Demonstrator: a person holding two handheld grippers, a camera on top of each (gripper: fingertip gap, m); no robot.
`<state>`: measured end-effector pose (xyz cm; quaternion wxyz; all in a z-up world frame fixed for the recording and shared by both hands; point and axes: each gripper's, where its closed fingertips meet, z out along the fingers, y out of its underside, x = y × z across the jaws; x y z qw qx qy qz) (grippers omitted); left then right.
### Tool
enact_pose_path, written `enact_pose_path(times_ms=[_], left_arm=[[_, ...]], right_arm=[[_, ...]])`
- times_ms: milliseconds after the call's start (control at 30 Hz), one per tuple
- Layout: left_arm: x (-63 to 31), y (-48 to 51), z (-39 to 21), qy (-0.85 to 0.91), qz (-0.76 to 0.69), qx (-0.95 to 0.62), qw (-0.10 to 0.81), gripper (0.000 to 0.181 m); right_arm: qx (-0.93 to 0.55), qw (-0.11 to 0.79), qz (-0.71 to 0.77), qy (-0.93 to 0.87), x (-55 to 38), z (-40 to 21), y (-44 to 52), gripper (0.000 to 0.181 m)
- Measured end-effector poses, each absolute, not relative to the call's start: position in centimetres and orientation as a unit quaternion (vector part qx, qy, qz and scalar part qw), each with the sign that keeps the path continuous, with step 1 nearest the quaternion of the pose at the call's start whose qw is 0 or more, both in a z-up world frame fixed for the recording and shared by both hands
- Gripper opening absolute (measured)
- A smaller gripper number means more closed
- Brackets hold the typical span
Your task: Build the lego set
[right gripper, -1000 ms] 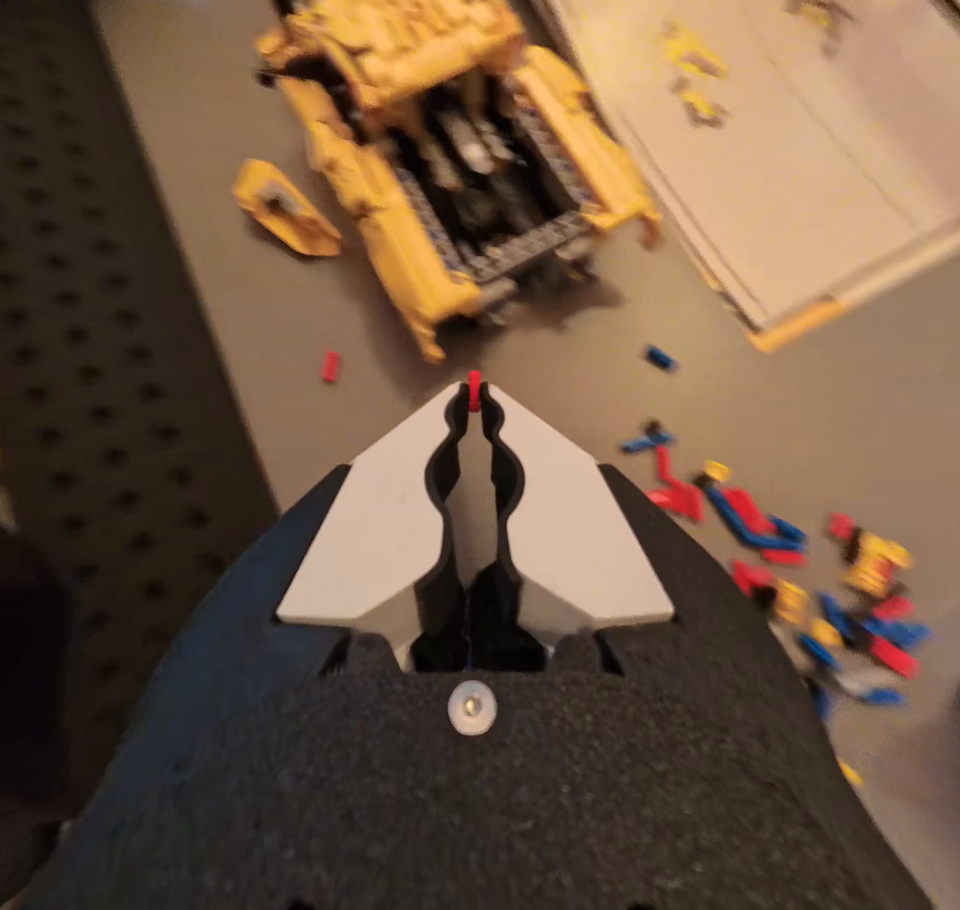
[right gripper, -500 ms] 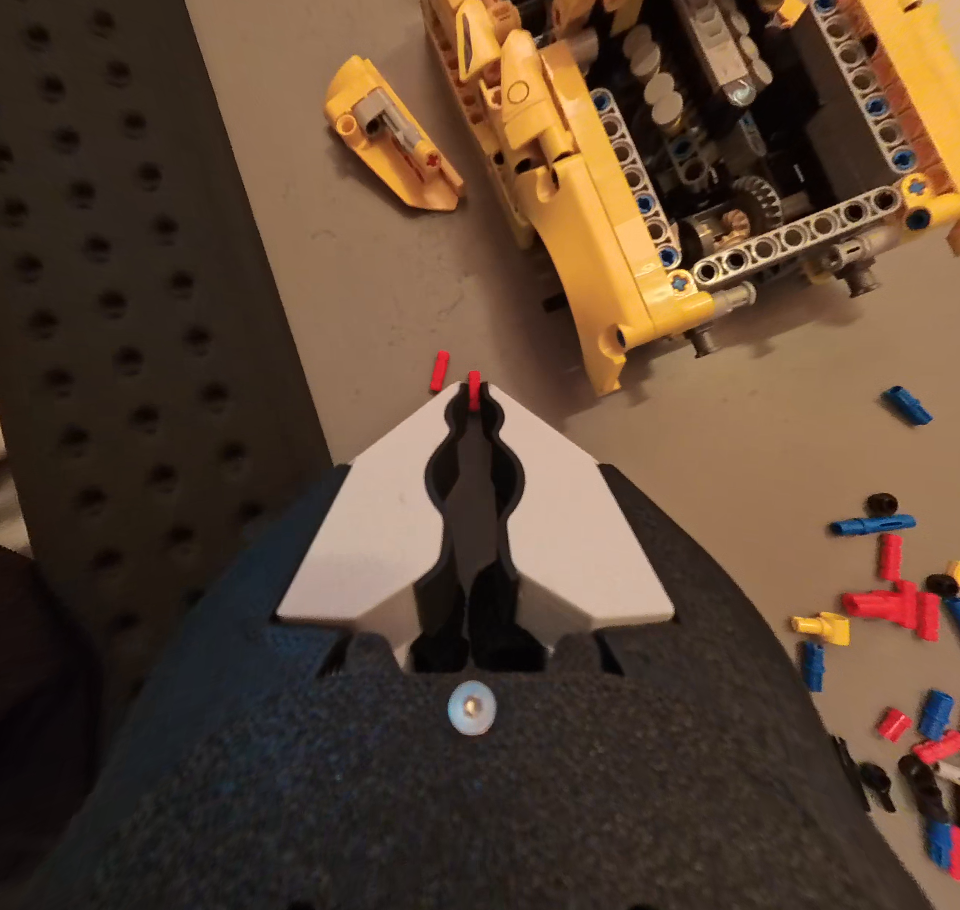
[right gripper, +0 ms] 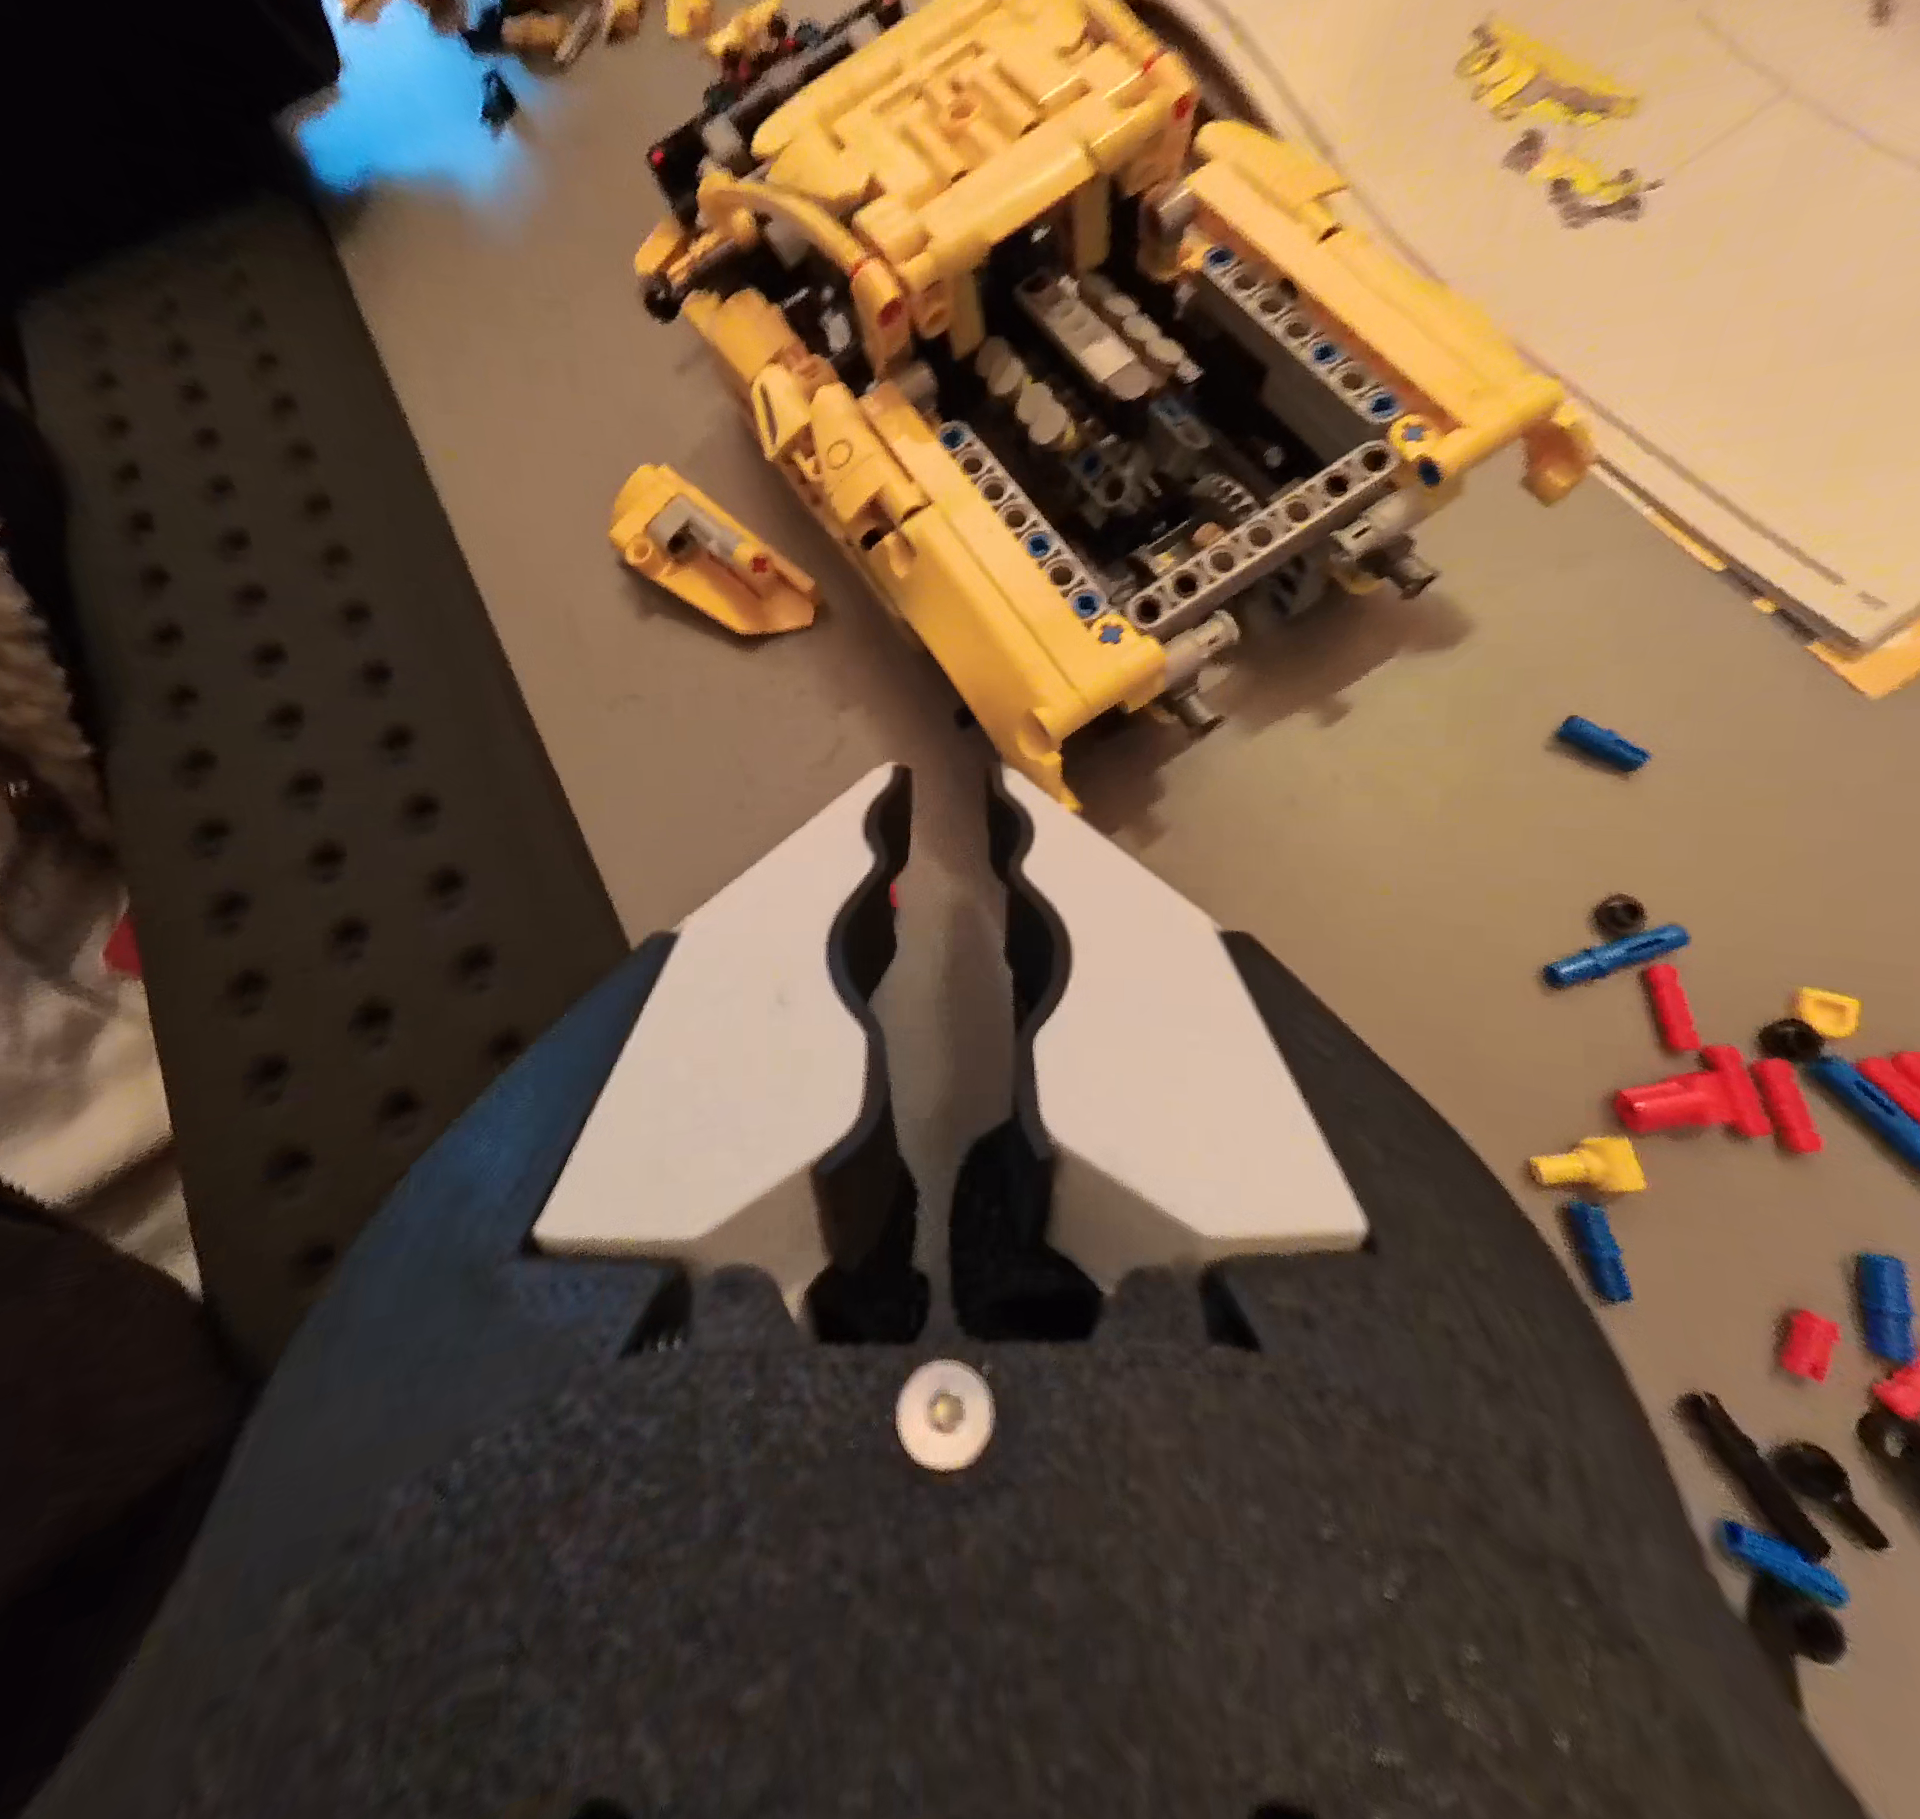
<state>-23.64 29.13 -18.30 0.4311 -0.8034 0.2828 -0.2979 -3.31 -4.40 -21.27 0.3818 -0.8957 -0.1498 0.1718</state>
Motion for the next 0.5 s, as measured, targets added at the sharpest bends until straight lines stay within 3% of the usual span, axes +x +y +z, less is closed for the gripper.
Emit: enact_pose_path(times_ms=[200,367,500], left_arm=[[-28.0,31.5,-16.3,0.250,-0.256,-0.805,0.474,0.053],[-33.3,31.2,-13.4,0.285,-0.224,-0.802,0.475,0.050],[-34.9,25.8,-14.6,0.377,-0.267,-0.805,0.373,0.050]], right_arm=[[-0.851,0.496,0.154,-0.077,-3.5,-18.5,-2.0,0.017],[-0.839,0.527,0.107,-0.075,-3.2,-17.7,-2.2,0.018],[-0.824,0.558,0.083,-0.055,-2.8,-17.4,-2.6,0.017]])
